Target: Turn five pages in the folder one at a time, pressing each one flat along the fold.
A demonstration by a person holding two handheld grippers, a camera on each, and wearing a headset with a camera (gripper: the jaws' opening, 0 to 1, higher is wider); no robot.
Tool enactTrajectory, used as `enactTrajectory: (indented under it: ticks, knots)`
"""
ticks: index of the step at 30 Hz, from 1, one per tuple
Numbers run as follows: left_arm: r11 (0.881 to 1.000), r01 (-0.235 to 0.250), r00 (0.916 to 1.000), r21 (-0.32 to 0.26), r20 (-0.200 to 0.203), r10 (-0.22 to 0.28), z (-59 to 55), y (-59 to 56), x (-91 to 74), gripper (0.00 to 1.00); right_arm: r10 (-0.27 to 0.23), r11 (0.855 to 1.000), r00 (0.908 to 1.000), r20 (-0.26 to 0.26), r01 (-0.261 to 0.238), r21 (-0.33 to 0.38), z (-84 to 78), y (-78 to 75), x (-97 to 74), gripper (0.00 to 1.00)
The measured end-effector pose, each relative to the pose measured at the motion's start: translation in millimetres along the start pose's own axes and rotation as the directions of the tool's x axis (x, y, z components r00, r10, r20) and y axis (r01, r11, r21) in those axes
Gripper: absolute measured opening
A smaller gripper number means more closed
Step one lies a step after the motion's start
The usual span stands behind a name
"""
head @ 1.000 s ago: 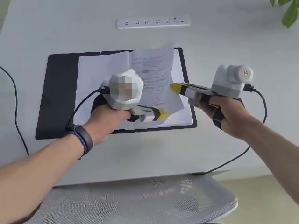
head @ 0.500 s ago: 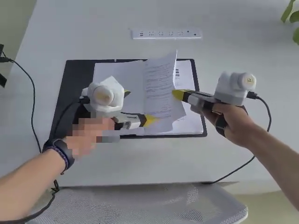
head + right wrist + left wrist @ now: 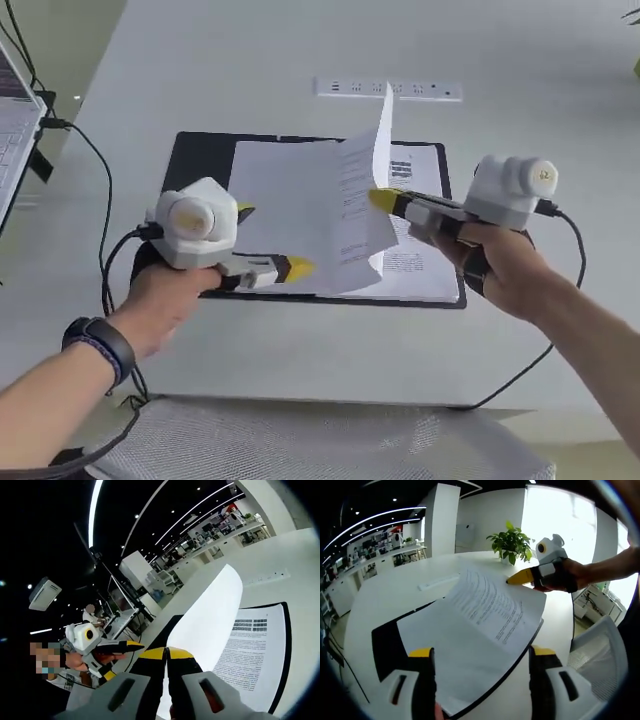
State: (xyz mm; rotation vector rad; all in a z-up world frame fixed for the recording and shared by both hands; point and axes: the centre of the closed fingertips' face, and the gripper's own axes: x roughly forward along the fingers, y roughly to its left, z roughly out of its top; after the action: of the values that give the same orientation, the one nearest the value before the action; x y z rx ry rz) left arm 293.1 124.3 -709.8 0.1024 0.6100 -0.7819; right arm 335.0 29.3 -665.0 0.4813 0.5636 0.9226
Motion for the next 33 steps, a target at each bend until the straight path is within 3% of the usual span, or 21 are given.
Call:
enactTrajectory:
  ticks: [11, 22, 28, 33]
  knots:
    - [0.999, -0.045, 0.9987, -0.025, 0.024, 0.046, -3.3, 20.3, -24.6, 0.76, 0.1, 0.995, 0.995, -0.004, -0.1, -0.028, 9.5, 41.0, 39.1, 0.0]
    - [0.995, -0.088, 0.9953, -0.056, 0.036, 0.09, -15.0, 35.2, -50.8, 0.77, 0.161, 0.986, 0.9847, -0.066, -0.164, -0.031, -9.4, 65.7, 75.9, 0.0]
    - [0.992, -0.11, 0.9932, -0.063, 0.032, 0.112, -23.0, 42.3, -64.2, 0.76, 0.164, 0.985, 0.9822, -0.091, -0.167, -0.029, -16.6, 68.3, 96.8, 0.0]
    - [0.99, -0.119, 0.9921, -0.077, 0.032, 0.122, -28.9, 46.0, -71.9, 0.76, 0.156, 0.988, 0.9803, -0.121, -0.156, 0.007, -32.4, 62.0, 115.7, 0.0]
